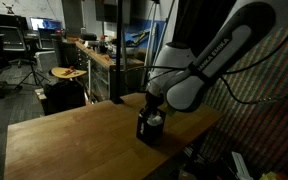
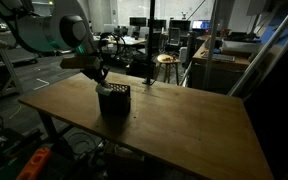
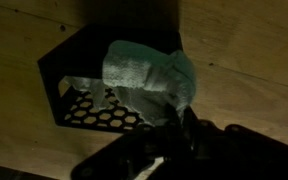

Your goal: Pick up the white towel and push it down into the black basket

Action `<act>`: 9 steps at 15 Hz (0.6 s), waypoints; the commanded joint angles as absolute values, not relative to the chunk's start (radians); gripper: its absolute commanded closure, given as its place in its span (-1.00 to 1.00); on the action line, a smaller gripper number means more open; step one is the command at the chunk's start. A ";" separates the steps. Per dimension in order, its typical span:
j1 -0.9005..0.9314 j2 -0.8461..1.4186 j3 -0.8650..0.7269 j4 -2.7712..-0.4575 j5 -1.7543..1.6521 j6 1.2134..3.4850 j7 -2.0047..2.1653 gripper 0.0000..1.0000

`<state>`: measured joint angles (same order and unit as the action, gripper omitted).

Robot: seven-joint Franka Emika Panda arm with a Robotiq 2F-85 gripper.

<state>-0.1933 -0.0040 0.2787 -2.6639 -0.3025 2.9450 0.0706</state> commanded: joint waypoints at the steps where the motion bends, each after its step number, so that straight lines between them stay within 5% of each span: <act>1: -0.191 -0.021 0.280 -2.657 -0.269 2.935 0.032 0.77; 9: -0.146 -0.032 0.171 -2.635 -0.275 2.920 0.010 0.84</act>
<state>-0.1340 -0.0061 0.1832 -2.6502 -0.2717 2.9432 0.0315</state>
